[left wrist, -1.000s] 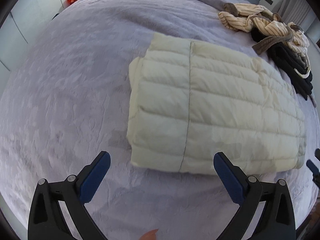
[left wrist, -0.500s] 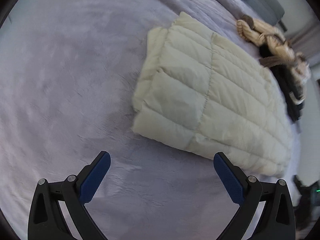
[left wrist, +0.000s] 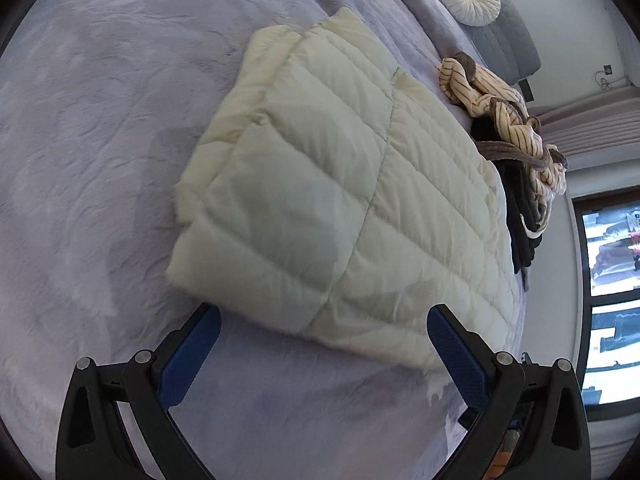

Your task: Fold large clothes

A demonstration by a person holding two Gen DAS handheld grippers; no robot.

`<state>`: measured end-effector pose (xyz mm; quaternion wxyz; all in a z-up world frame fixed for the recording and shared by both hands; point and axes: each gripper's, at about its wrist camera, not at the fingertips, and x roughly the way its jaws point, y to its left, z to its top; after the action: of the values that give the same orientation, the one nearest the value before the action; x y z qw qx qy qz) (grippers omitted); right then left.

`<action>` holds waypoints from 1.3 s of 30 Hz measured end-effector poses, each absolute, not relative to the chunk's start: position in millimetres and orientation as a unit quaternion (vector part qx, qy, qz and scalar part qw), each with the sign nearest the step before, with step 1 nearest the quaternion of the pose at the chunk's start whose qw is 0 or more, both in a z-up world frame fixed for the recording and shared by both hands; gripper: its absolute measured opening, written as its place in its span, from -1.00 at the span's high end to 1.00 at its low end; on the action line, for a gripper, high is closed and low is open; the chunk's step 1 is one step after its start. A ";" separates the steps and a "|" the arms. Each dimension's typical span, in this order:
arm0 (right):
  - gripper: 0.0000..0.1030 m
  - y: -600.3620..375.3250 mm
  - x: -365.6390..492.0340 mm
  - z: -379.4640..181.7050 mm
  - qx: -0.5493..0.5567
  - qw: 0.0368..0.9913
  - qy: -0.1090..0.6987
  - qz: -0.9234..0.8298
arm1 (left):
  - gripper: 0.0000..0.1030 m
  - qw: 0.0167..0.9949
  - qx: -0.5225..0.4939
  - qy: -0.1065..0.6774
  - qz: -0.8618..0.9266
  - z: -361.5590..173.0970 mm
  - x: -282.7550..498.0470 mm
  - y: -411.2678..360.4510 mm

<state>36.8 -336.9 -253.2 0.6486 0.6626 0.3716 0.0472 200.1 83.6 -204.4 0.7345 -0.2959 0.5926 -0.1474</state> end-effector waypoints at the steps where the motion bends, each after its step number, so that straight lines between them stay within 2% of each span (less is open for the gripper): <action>1: -0.76 -337.9 41.0 -258.1 0.674 0.640 0.366 0.053 | -1.00 0.735 -0.297 0.591 -0.146 -206.2 203.5 83.4; 14: -0.76 -336.3 90.8 -283.3 0.699 0.621 0.345 0.083 | -1.00 0.755 -0.327 0.558 -0.106 -221.6 245.8 86.8; 16: -0.68 -336.6 92.9 -283.2 0.703 0.618 0.344 0.081 | -0.82 0.762 -0.322 0.554 -0.094 -219.6 248.6 86.9; 17: -0.59 -336.9 92.6 -283.3 0.705 0.615 0.343 0.079 | -0.56 0.764 -0.322 0.552 -0.091 -218.4 250.2 87.9; 18: -0.34 -337.0 90.8 -284.9 0.708 0.612 0.344 0.078 | -0.24 0.764 -0.325 0.550 -0.093 -216.9 252.6 89.1; 19: -0.14 -337.0 89.6 -286.5 0.713 0.607 0.343 0.077 | -0.07 0.764 -0.327 0.548 -0.098 -215.9 253.3 90.1; 20: -0.05 -337.2 88.1 -288.3 0.719 0.602 0.338 0.078 | 0.19 0.763 -0.330 0.545 -0.111 -212.8 255.1 90.7; 21: 0.22 -337.4 86.8 -289.7 0.726 0.597 0.331 0.084 | 0.29 0.764 -0.328 0.543 -0.118 -209.5 255.5 90.1; 22: 0.36 -337.5 85.7 -289.9 0.729 0.595 0.326 0.089 | 0.33 0.769 -0.319 0.540 -0.127 -204.1 255.6 88.9; 23: 0.41 -337.3 84.5 -288.6 0.730 0.595 0.322 0.094 | 0.38 0.773 -0.310 0.536 -0.135 -198.5 255.5 87.2; 27: 0.52 -338.6 76.3 -276.5 0.724 0.605 0.311 0.112 | 0.39 0.783 -0.295 0.525 -0.156 -177.2 247.7 89.1; 33: 0.52 -338.8 45.2 -247.5 0.695 0.627 0.326 0.133 | 0.39 0.775 -0.282 0.532 -0.191 -151.0 210.0 102.5; 39: 0.52 -328.8 -6.9 -241.7 0.703 0.607 0.342 0.142 | 0.39 0.763 -0.261 0.559 -0.193 -143.2 149.0 118.8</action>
<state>-6.9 -328.8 -241.7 0.6067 0.7034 0.3419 0.1424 149.0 118.8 -143.2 0.7628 -0.2611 0.5594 -0.1925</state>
